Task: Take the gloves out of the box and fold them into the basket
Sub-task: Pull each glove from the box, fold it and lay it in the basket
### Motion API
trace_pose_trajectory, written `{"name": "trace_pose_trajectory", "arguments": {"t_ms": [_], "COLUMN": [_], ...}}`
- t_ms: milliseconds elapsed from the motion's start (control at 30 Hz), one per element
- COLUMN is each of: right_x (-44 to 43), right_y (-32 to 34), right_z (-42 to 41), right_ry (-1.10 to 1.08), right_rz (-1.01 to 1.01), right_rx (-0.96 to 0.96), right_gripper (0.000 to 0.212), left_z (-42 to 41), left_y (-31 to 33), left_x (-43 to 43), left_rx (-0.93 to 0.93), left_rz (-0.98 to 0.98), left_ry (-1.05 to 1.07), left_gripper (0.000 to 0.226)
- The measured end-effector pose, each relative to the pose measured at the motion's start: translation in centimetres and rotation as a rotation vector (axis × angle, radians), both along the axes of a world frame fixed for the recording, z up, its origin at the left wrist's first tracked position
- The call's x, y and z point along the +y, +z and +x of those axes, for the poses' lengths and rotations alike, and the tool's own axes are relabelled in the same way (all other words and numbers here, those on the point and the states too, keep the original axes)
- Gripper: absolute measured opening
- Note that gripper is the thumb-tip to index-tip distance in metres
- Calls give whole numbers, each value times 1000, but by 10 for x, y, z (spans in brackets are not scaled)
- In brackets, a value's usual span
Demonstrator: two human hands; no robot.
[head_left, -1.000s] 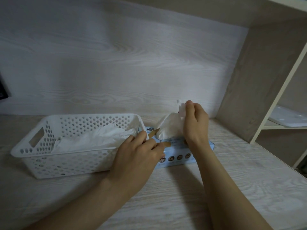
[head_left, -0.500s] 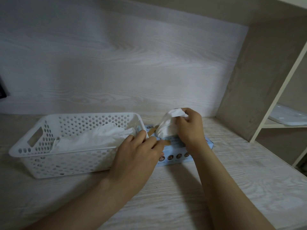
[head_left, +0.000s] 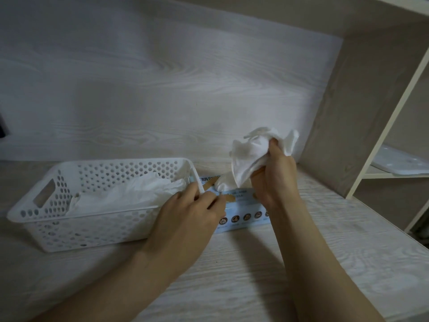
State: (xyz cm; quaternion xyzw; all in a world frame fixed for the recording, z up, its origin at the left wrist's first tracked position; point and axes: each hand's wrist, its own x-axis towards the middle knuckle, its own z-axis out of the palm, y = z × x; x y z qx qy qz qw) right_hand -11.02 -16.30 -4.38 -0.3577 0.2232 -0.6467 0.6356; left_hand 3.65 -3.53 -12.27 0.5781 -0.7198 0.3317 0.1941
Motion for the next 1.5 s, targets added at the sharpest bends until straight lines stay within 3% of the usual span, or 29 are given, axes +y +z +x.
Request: {"name": "trace_pose_trajectory", "arguments": {"t_ms": [100, 233, 400, 433, 500, 600, 700, 833, 900, 967, 1167, 1333, 1500], "right_x": [9, 19, 24, 25, 26, 30, 34, 36, 33, 36, 50, 48, 45], "right_y": [-2, -4, -10, -11, -12, -13, -14, -21, -25, -23, -1, 5, 17], "right_z": [9, 16, 23, 25, 29, 30, 32, 33, 37, 44, 68, 74, 71], "right_ry": [122, 311, 567, 593, 594, 357, -139, -400, -405, -262, 302, 331, 244], "right_rz": [26, 71, 61, 50, 24, -84, -156, -492, -690, -787, -720, -688, -749], "right_rx": [87, 163, 151, 141, 153, 367, 700, 874, 911, 864, 730, 838, 898], "right_gripper": [27, 38, 51, 52, 49, 43, 36, 58, 50, 42, 49, 23, 24], "left_z": [-1, 1, 16, 21, 30, 36, 43, 56, 61, 66, 82, 92, 96], "left_y": [9, 39, 64, 67, 72, 78, 81, 86, 91, 95, 100, 100, 98], "left_x": [6, 18, 23, 22, 22, 24, 22, 18, 19, 21, 30, 29, 25], "left_rx": [48, 293, 831, 914, 1025, 1112, 1258, 1513, 1564, 1568, 1438, 1495, 1535], "left_rz": [-42, -134, -38, -3, 15, 7, 28, 102, 145, 199, 456, 319, 151], "left_ry": [3, 26, 96, 71, -16, -70, -70, -123, -176, -221, -370, -274, -224], "left_gripper": [15, 28, 59, 57, 33, 23, 18, 10, 16, 22, 26, 23, 26]}}
